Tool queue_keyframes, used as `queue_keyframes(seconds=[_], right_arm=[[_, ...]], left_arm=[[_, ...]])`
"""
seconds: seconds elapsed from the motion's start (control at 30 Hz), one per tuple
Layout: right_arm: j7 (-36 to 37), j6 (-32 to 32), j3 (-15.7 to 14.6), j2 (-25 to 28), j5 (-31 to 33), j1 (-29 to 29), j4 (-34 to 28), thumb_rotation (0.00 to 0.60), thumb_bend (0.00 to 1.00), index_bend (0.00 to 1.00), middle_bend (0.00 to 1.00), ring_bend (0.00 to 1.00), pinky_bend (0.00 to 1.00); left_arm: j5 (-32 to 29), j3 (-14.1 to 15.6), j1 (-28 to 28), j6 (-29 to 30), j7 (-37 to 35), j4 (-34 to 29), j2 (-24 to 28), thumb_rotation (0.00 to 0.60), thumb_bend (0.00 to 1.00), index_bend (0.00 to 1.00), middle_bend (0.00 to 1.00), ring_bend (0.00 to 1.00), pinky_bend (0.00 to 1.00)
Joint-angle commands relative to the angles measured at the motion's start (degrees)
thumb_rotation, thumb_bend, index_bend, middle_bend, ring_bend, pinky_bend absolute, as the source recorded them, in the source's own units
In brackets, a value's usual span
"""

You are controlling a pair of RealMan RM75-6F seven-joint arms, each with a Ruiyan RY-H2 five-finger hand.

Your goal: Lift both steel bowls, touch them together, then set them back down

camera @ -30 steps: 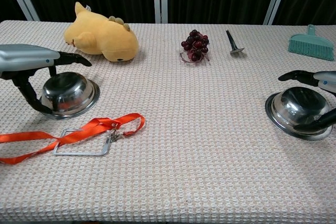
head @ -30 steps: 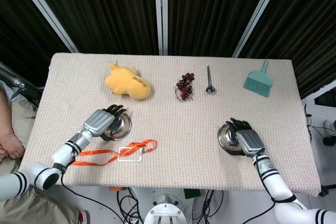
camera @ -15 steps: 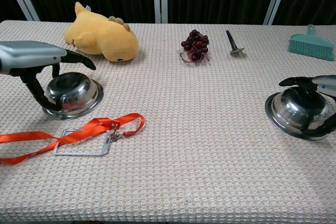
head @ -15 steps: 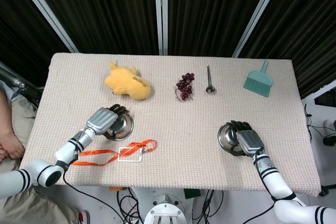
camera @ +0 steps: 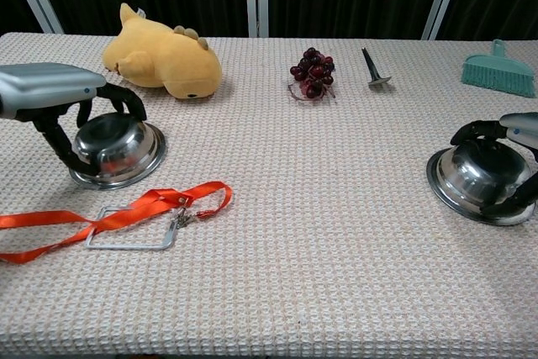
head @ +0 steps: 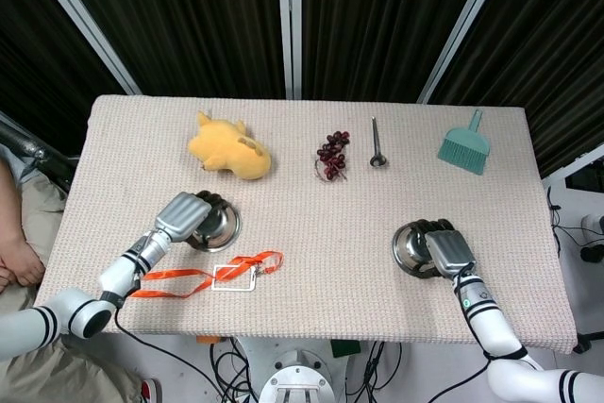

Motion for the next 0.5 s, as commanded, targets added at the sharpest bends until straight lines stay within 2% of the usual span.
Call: queue_keyframes(seconds=[0.03,0.17,0.27,0.37,0.5], right_arm=[[0.0,1.1,0.0,-0.7,-1.2,-0.4,0.5,0.6,0.4,0.58,0.43,0.37,0.27],[1.6,2.9,0.3,-0.6,-3.3,-1.0,0.6,0.6,0.45,0.7,0.51,0.44,0.29],[5.9,6.0,1.4,0.3,-6.8,-2.2,-0.1,0.6,0.46,0.74,0.54,0.47,0.29],[15.1,10.9,3.3,1.3,-13.2,-3.9,-0.1,0.6,0.47,0.77,0.56,0.49,0.29],[31.4,18.1,6.9,0.0,-19.7,-5.5,2.2,0.6,0.48,0.8,0.58,0.51,0.32]], left_arm=[[0.5,-0.5,0.9,2.0,-1.8,0.1,-0.1,0.6,0.06,0.58,0.51,0.3,0.56],[1.1,-1.3,2.2,5.0,-5.4,-0.6,1.0,0.6,0.06,0.61,0.53,0.33,0.57],[1.4,-2.8,4.0,9.2,-10.5,-1.9,2.7,0.6,0.06,0.61,0.53,0.34,0.57],[1.4,-5.1,6.5,14.8,-17.7,-2.9,3.9,0.6,0.06,0.61,0.54,0.35,0.58],[1.0,-9.0,9.5,22.5,-30.0,-3.6,3.5,0.6,0.06,0.62,0.55,0.35,0.58]])
